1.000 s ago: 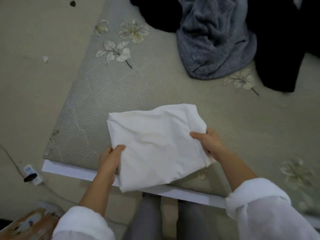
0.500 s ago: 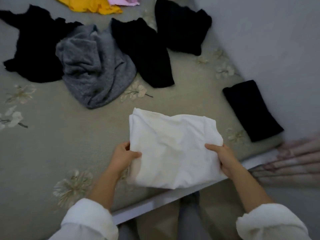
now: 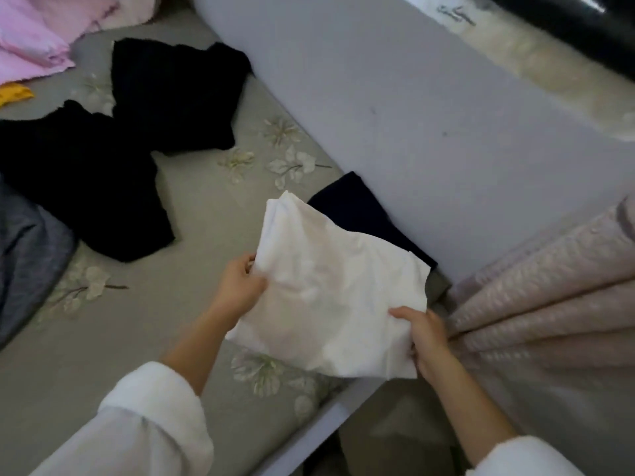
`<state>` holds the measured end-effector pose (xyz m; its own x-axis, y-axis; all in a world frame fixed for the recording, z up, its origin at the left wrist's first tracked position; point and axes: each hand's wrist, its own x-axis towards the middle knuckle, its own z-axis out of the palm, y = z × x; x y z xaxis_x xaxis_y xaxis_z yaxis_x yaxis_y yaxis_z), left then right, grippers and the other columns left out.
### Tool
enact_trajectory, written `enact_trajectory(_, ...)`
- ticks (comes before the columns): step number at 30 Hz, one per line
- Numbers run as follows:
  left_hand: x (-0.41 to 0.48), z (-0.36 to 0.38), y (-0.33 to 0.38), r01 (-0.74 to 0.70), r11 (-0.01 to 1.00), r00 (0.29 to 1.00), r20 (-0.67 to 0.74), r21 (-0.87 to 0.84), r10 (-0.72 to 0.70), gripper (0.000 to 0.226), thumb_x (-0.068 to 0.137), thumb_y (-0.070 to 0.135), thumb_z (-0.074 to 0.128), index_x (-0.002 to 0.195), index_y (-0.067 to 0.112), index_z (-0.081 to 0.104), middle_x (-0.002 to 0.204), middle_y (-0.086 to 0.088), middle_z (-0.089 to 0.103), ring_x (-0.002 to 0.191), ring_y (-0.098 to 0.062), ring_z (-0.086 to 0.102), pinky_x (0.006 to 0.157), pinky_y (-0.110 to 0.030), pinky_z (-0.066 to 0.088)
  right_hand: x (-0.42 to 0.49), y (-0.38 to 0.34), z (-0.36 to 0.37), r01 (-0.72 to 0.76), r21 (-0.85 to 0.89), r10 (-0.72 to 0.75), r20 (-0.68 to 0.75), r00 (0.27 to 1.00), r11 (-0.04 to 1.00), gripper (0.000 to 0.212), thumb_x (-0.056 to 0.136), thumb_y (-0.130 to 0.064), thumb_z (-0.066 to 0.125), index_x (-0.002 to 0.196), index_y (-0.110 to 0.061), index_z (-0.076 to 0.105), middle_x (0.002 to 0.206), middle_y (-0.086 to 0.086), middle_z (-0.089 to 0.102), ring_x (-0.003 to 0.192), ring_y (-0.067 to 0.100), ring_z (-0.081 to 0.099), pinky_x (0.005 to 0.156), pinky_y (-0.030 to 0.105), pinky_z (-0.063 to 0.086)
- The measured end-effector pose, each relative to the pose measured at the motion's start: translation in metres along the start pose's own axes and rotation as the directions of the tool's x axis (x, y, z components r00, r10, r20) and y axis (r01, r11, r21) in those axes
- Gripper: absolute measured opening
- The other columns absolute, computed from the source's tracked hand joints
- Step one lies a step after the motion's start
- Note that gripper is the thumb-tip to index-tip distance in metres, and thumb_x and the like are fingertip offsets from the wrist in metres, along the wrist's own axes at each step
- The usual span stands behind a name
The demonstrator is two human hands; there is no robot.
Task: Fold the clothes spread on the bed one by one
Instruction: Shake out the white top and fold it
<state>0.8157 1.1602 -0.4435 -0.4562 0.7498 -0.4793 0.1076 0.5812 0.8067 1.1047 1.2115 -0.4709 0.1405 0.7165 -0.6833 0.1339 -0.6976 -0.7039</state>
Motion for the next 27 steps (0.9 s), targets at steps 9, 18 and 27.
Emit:
enact_trajectory(9, 0.142, 0.074, 0.096, -0.236, 0.939, 0.971, 0.099, 0.250, 0.217, 0.049, 0.084, -0.002, 0.044, 0.129, 0.017, 0.054, 0.106, -0.005, 0.061, 0.086, -0.024, 0.061, 0.060, -0.028, 0.050, 0.077, -0.011, 0.018, -0.103, 0.380, 0.142, -0.075, 0.987, 0.919, 0.040, 0.076, -0.005, 0.072, 0.114, -0.011, 0.064, 0.107, 0.006, 0.070, 0.094, 0.028, 0.065, 0.083, 0.042, 0.054)
enact_trajectory(18, 0.211, 0.127, 0.045, -0.217, 0.808, 0.975, 0.075, 0.548, 0.211, 0.056, 0.097, 0.029, 0.050, 0.148, 0.027, 0.028, 0.156, -0.004, 0.026, 0.142, -0.026, 0.025, 0.113, -0.055, 0.023, 0.135, 0.011, 0.042, -0.225, 0.373, 0.302, -0.163, 0.939, 0.900, 0.035, 0.090, -0.017, 0.063, 0.123, -0.007, 0.055, 0.116, 0.011, 0.061, 0.089, 0.027, 0.057, 0.079, 0.039, 0.048)
enact_trajectory(27, 0.209, 0.165, 0.001, -0.483, 0.345, 0.876, 0.451, 0.805, 0.172, 0.060, 0.096, 0.060, 0.022, 0.146, 0.049, -0.009, 0.157, 0.005, -0.026, 0.142, -0.033, -0.027, 0.111, -0.061, -0.007, 0.178, -0.010, 0.026, -0.097, 0.341, 0.234, -0.387, 0.892, 0.935, 0.031, 0.080, -0.018, 0.073, 0.109, -0.011, 0.066, 0.090, 0.001, 0.067, 0.071, 0.013, 0.059, 0.053, 0.020, 0.046)
